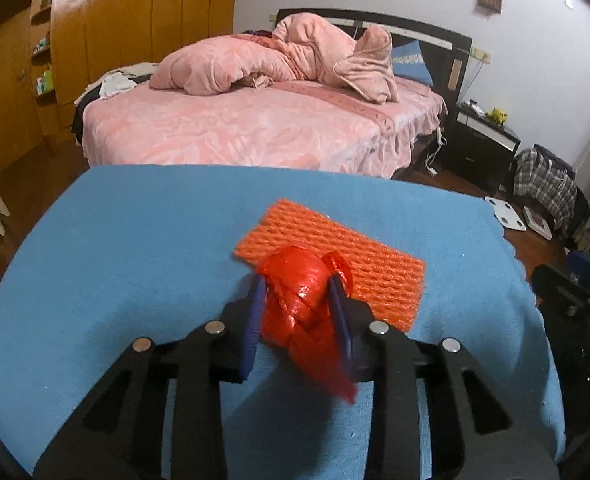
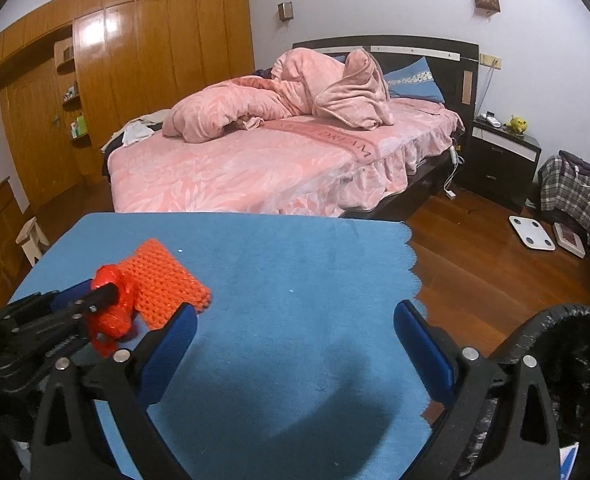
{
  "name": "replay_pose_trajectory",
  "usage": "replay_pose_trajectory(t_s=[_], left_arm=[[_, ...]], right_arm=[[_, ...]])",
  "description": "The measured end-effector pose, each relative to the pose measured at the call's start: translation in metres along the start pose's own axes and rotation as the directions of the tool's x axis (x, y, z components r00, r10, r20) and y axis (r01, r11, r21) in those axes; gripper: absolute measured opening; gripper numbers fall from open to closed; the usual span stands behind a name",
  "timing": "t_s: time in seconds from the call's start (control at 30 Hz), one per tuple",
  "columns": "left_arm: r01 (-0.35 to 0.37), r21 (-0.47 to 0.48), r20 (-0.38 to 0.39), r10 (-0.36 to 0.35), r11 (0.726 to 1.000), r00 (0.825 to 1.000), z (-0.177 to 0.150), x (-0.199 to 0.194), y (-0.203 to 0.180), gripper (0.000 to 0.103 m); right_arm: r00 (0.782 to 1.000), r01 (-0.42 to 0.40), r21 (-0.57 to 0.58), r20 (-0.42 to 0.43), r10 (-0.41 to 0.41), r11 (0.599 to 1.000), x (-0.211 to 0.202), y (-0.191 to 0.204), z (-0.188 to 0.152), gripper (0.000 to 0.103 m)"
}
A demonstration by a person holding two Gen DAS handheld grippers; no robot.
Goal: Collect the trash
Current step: 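Return both tools to the table and close the left tool on the red bag, then grasp the orange mesh sleeve with the right tool while the left tool holds the red bag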
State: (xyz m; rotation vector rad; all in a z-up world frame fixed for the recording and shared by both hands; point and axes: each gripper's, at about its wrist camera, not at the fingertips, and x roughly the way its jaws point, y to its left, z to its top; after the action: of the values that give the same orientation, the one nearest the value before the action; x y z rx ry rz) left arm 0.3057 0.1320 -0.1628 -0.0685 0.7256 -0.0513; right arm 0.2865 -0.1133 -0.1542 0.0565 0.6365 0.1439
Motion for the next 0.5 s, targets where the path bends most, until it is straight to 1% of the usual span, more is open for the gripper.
replay_pose_trajectory(t_s=[0.1,0.23,0.43,0.5], left_arm=[[-0.014,0.012,0.024,0.013,1.000,1.000,-0.001,-0.011,0.003,0.030],[-0.045,0.004,0.037,0.045,0.999,0.998,-0.003,-0.020,0.016,0.029],[-0.109,-0.025,0.015,0.109,0.994,0.994,-0.005,-0.018,0.048,0.029],[-0.116,-0.034,0.008,0.116,0.993,0.993,-0.005,-0.016,0.055,0.029]], right_arm=[[1.000,-0.015,-0.011,-0.008,0.014,1.000,0.006,0.010,-0.001,0.097],[0.998,-0.048,-0.016,-0.036,0.047,0.999,0.019,0.028,-0.002,0.097],[0.994,-0.078,-0.038,-0.075,0.075,0.996,0.039,0.055,0.000,0.097],[0.993,-0.081,-0.047,-0.085,0.077,0.996,0.045,0.063,0.001,0.097]])
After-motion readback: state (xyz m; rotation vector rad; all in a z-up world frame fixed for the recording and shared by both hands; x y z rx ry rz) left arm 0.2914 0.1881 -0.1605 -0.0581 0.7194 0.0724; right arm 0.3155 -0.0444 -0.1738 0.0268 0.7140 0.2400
